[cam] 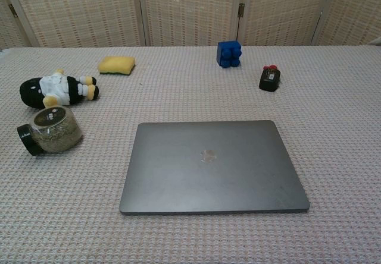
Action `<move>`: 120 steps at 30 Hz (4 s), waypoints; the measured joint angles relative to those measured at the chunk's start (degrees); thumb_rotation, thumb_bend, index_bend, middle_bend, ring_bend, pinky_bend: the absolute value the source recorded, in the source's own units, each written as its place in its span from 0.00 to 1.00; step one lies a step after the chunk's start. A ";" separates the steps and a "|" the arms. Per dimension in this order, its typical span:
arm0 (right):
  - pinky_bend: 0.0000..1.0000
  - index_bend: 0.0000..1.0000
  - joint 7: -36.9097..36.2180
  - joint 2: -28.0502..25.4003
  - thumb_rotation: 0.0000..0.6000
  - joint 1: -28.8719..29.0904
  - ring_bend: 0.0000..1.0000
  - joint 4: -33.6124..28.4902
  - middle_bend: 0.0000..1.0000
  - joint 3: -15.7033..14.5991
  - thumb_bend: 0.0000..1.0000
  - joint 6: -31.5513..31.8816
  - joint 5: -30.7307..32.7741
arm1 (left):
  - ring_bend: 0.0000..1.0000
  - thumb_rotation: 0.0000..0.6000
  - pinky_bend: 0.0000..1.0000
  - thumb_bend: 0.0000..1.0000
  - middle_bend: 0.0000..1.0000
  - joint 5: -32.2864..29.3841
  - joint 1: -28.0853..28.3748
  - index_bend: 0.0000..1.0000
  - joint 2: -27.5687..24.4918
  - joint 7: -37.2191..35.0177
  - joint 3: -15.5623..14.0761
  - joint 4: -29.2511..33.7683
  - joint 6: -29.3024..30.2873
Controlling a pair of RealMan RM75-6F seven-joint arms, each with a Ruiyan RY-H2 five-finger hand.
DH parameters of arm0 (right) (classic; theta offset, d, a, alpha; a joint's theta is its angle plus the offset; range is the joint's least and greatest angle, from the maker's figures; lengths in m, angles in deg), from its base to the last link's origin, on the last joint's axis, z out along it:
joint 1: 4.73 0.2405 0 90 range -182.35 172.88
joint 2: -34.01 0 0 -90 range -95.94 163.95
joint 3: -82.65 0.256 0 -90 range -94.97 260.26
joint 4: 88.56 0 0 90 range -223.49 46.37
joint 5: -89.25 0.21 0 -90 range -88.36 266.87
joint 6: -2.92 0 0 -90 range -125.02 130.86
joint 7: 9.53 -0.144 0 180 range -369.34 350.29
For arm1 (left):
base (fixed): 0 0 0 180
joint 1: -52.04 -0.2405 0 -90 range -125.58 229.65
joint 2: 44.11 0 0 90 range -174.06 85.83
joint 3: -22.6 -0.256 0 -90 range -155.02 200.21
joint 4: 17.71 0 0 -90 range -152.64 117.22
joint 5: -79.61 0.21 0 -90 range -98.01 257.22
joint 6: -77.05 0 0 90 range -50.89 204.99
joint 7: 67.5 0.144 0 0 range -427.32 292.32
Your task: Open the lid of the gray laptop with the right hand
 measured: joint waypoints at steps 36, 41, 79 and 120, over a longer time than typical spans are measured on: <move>0.00 0.00 1.28 6.95 0.79 14.57 0.05 -1.17 0.00 4.09 0.47 -27.71 -13.69 | 0.05 1.00 0.00 0.46 0.04 6.94 0.39 0.10 -3.61 -4.29 -3.56 0.93 0.11; 0.00 0.00 3.38 12.52 0.79 18.66 0.01 0.64 0.00 5.13 0.31 -34.62 -12.02 | 0.05 1.00 0.00 0.46 0.04 7.19 0.16 0.10 -3.90 -4.21 -3.89 1.46 0.20; 0.00 0.00 14.67 29.62 0.78 27.88 0.00 16.63 0.00 8.74 0.30 -42.20 -3.93 | 0.05 1.00 0.00 0.46 0.04 6.22 -0.31 0.10 -3.58 -5.26 -3.97 0.70 0.03; 0.00 0.00 49.08 28.24 0.88 33.46 0.00 7.96 0.00 14.09 0.71 -43.17 12.24 | 0.03 1.00 0.00 0.46 0.05 18.06 7.11 0.06 6.52 -17.42 -11.55 -12.41 -10.28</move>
